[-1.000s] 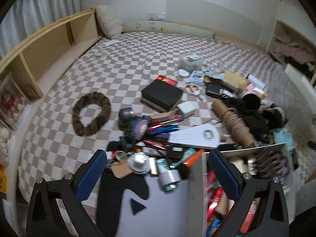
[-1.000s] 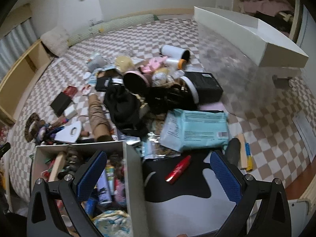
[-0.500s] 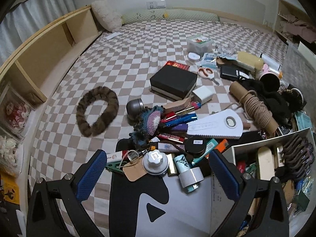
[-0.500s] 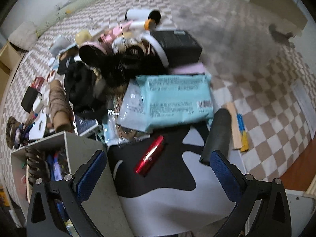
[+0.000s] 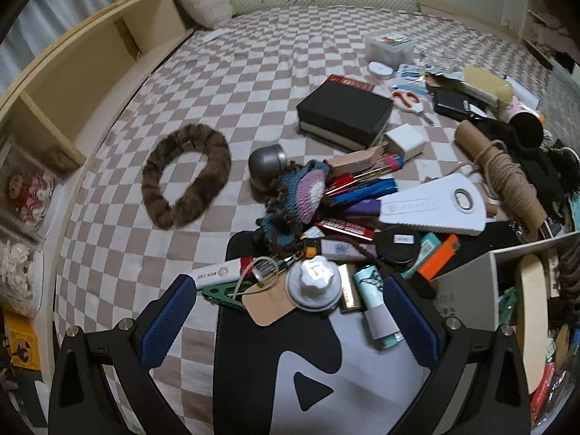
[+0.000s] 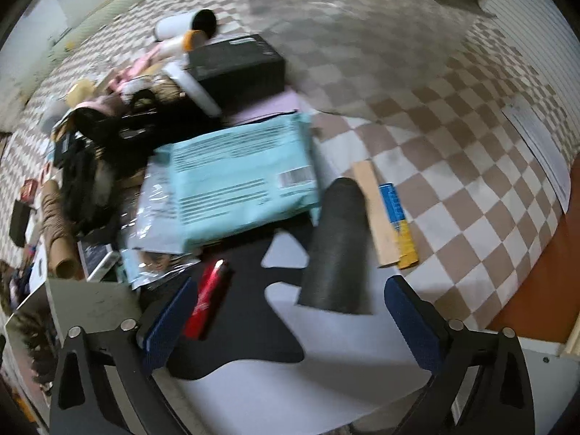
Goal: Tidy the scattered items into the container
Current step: 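Move the right tool to the black foam cylinder while the left tool approaches the white-capped bottle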
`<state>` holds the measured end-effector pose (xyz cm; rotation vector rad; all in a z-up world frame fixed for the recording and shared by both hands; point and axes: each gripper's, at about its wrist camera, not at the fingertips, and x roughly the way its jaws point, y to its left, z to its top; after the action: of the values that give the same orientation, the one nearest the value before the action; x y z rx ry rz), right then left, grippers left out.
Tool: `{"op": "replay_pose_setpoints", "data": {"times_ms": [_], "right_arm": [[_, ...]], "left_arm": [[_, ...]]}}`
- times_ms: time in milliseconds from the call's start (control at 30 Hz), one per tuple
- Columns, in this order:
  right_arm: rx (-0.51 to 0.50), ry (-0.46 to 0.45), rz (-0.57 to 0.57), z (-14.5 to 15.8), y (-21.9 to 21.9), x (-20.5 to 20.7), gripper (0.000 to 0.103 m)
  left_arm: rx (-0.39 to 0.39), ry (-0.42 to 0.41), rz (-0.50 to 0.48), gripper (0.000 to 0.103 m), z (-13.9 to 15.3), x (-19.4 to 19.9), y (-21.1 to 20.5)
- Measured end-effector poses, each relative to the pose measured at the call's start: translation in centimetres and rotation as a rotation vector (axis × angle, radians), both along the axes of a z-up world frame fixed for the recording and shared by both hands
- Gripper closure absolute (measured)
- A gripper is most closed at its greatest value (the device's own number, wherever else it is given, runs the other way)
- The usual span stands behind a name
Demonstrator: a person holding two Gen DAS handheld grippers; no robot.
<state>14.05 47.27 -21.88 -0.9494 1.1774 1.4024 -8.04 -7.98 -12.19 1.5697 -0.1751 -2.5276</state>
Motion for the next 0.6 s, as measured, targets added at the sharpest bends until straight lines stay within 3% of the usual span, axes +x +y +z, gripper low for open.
{"op": "replay_pose_setpoints", "data": {"times_ms": [167,467,600], "right_arm": [[-0.014,-0.076,0.019,-1.7,1.2,0.1,0.032],[-0.022,-0.24,0.066,-4.3,2.6,-1.3,0.034],[0.003,-0.232,0.082,-4.9,2.5,-1.2,0.034]], "left_arm": [[0.077,-0.031,0.065,0.0,-0.3,0.1,-1.6],[0.089,-0.041,0.108,0.0,-0.8,0.5,-3.3],[0.081,-0.047,0.124,0.0,-1.1,0.2,-3.9]]}}
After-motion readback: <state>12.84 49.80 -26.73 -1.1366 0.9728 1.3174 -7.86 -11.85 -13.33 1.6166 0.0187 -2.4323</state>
